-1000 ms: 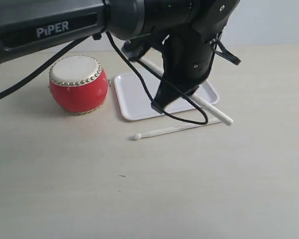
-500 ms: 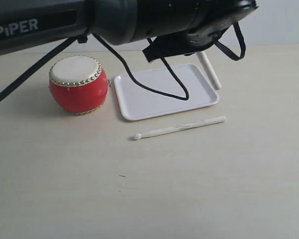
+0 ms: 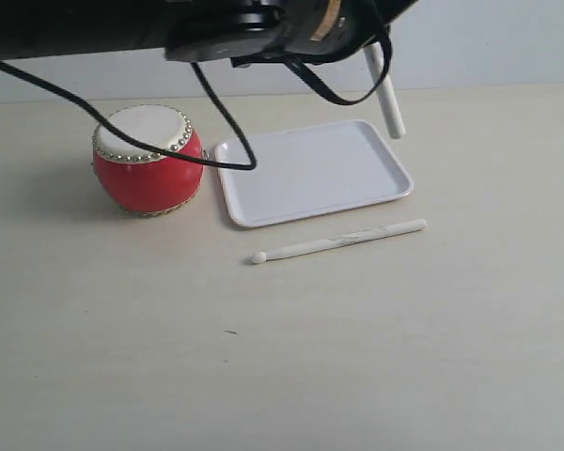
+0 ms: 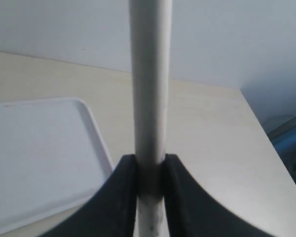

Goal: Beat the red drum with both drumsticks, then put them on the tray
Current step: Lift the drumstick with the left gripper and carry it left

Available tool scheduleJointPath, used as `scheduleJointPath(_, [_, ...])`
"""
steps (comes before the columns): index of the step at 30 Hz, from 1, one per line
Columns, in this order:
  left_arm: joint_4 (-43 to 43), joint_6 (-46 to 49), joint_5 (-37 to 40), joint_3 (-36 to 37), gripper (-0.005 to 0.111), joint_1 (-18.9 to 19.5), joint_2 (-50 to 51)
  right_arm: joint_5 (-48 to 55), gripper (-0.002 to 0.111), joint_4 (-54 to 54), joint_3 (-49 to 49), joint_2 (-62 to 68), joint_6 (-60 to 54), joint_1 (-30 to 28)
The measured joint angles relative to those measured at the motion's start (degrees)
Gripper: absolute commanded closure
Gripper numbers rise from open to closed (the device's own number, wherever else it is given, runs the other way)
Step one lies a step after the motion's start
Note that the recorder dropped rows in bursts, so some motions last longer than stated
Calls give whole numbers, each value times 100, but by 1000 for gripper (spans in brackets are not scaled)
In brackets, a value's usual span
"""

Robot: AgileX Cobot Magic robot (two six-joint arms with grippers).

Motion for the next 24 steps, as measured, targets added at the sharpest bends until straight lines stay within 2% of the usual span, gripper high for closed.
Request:
scheduleJointPath(9, [50, 638, -1354, 1381, 107, 304, -1184, 0, 108, 0, 0, 0, 0, 0])
scheduleJointPath(21, [97, 737, -1581, 1548, 107, 304, -1382, 0, 108, 0, 0, 0, 0, 0])
scheduleJointPath(24, [-216, 948, -1570, 1548, 107, 304, -1382, 0, 108, 0, 0, 0, 0, 0])
